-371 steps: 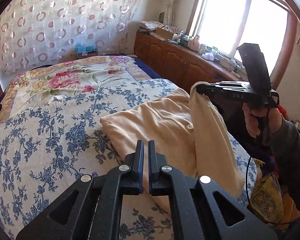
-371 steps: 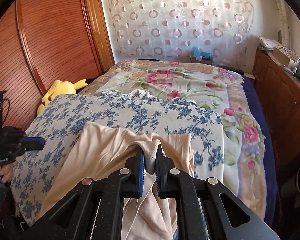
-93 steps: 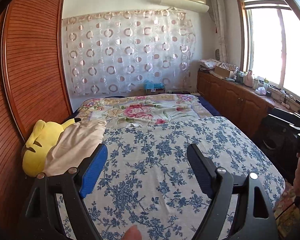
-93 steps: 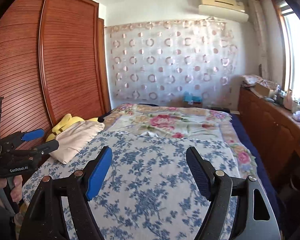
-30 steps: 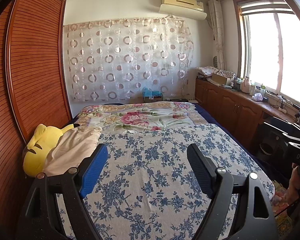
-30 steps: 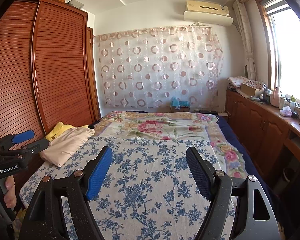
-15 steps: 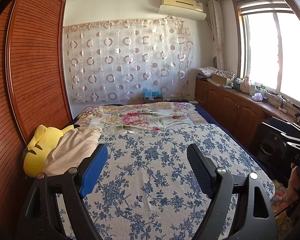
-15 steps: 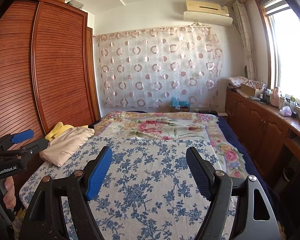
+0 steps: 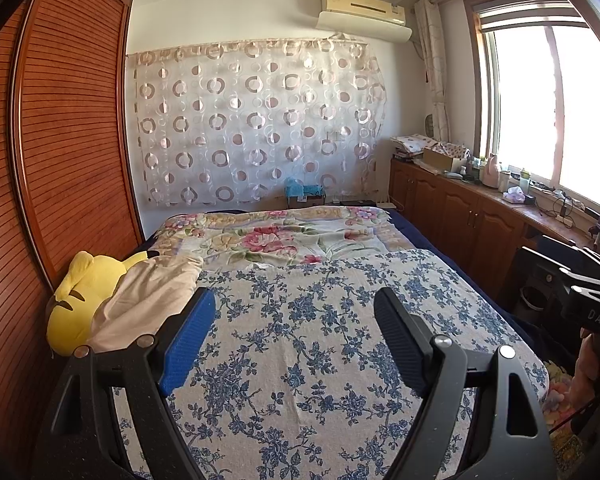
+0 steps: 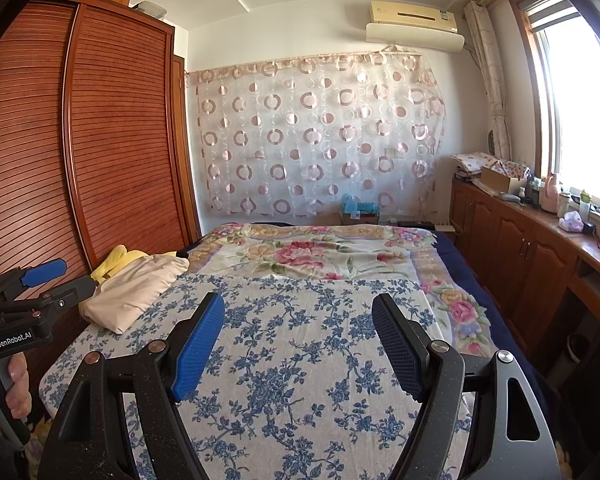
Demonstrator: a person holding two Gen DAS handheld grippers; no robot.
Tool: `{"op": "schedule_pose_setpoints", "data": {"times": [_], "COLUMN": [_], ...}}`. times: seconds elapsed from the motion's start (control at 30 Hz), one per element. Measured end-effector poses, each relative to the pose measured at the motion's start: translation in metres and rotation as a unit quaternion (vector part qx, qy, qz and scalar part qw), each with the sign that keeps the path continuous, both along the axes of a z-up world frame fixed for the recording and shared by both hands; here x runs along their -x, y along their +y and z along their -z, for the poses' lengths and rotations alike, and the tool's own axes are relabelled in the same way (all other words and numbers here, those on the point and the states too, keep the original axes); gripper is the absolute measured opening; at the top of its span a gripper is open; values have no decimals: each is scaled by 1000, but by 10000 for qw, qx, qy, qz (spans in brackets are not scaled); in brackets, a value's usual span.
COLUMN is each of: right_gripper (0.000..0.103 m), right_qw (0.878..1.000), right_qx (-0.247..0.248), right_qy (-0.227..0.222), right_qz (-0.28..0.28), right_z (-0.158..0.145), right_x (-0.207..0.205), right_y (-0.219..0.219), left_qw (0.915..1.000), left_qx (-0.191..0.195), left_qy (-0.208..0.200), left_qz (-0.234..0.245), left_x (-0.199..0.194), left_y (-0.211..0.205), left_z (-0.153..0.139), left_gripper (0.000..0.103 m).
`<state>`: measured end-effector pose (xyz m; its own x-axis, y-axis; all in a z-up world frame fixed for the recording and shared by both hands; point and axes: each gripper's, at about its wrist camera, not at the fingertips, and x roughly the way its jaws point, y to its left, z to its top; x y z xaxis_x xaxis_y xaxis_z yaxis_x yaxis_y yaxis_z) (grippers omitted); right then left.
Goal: Fold small clothes
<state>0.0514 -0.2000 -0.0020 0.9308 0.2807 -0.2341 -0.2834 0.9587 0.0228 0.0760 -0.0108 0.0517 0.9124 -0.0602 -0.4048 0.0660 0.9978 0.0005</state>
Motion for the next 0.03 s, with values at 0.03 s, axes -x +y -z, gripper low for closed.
{"op": "schedule_pose_setpoints", "data": {"times": [0.03], "right_gripper": [78], "right_qw": [10000], "right_qx": [2], "right_qy": [-4], "right_qz": [5], "right_z": [0], "right_x": [0], "right_y": [0], "left_qw": [10000], "left_qx": [-6], "left_qy": [-1], "left_qz": [-3], "left_x": [0], "left_y": [0], "left_z": [0], "left_gripper": [82]}}
